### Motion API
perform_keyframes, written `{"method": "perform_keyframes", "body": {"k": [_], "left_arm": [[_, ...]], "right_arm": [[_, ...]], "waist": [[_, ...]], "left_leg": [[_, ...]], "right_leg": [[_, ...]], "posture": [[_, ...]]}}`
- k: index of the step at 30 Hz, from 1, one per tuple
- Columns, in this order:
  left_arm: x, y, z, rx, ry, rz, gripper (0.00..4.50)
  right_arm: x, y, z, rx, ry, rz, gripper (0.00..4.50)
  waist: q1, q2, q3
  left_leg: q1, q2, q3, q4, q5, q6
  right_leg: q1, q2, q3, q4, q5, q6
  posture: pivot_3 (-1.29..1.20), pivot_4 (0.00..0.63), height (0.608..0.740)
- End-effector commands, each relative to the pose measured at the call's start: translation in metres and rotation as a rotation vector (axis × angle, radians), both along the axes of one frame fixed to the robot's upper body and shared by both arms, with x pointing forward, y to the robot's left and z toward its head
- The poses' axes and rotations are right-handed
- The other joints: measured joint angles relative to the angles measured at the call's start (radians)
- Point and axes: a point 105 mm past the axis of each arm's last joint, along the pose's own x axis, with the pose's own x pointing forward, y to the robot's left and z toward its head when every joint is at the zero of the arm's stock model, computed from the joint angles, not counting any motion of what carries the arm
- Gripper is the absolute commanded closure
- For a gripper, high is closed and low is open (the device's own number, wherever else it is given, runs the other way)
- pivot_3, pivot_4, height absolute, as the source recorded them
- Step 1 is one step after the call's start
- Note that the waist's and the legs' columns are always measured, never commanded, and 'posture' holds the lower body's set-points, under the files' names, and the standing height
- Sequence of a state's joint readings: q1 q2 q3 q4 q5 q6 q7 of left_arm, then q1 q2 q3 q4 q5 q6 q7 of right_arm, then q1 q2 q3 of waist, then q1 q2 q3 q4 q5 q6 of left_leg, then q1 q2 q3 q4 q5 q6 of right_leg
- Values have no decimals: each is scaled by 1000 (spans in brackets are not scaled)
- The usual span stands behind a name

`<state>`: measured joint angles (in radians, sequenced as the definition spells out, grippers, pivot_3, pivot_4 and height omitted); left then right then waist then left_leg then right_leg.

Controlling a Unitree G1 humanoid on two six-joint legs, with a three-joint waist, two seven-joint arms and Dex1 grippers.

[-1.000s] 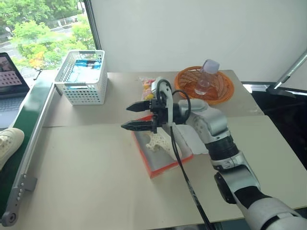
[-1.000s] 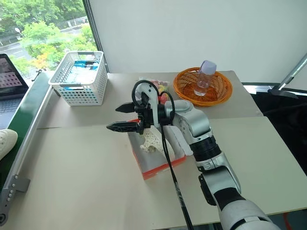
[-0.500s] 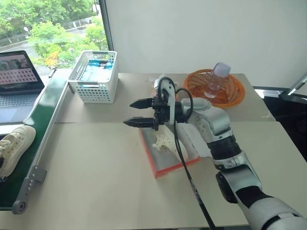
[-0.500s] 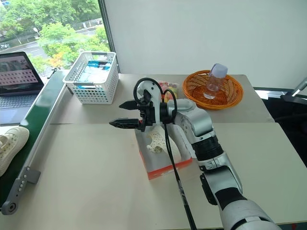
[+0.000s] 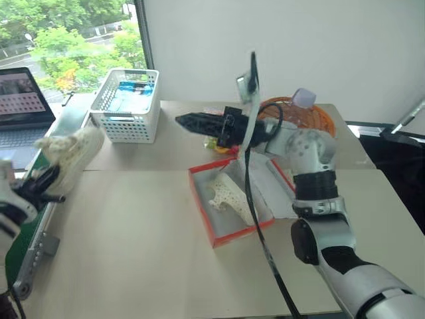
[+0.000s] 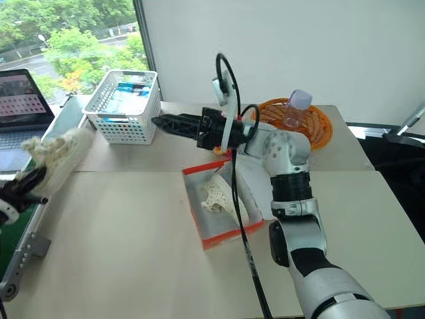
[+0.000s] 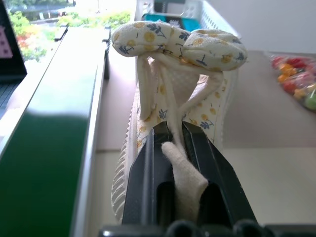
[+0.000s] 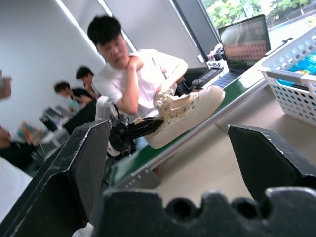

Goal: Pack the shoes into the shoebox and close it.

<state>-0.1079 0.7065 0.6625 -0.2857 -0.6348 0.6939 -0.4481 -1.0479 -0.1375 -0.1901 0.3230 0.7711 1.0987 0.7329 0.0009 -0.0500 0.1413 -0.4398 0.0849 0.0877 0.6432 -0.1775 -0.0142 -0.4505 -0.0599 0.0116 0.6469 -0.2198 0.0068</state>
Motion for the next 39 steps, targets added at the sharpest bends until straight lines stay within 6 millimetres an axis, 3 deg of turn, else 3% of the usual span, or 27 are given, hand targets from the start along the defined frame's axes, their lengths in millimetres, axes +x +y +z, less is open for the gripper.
{"method": "perform_keyframes", "body": {"k": [1,4,8,10,18,34,39], "left_arm": [[11,-52,24,15,-88,-117,4456],[16,-82,28,1,-103,-192,4456],[19,-125,30,17,-107,-319,4456],[20,-144,33,18,-113,-388,4456],[20,-190,37,2,-119,-536,4456],[20,-202,34,-5,-106,-571,4456],[18,-207,33,-27,-103,-578,4500]], "right_arm": [[7,-3,4,40,133,-36,0],[15,-7,0,57,210,-81,0],[23,-19,15,247,355,-82,0],[24,-21,9,224,374,-109,0],[26,-23,-11,111,376,-202,0],[37,-38,-22,55,334,-302,0],[40,-37,-16,97,319,-308,1365]], "waist": [[-12,0,0],[-24,0,0],[-27,1,1],[-24,1,1],[-20,2,2],[-19,4,3],[-19,4,4]], "left_leg": [[0,0,0,0,0,0],[0,0,0,0,0,0],[0,0,-1,0,1,1],[0,-1,-2,0,1,1],[-1,-1,-3,0,1,2],[-1,-2,-3,0,1,2],[-1,-2,-3,0,1,2]], "right_leg": [[0,0,1,0,0,0],[0,1,2,0,0,1],[0,2,2,0,0,1],[0,2,2,0,0,1],[2,2,2,-1,0,3],[2,3,3,-1,0,3],[2,3,3,-1,0,3]], "posture": [[0,150,740],[0,150,740],[0,150,740],[0,150,740],[0,150,740],[0,150,740],[0,150,740]]}}
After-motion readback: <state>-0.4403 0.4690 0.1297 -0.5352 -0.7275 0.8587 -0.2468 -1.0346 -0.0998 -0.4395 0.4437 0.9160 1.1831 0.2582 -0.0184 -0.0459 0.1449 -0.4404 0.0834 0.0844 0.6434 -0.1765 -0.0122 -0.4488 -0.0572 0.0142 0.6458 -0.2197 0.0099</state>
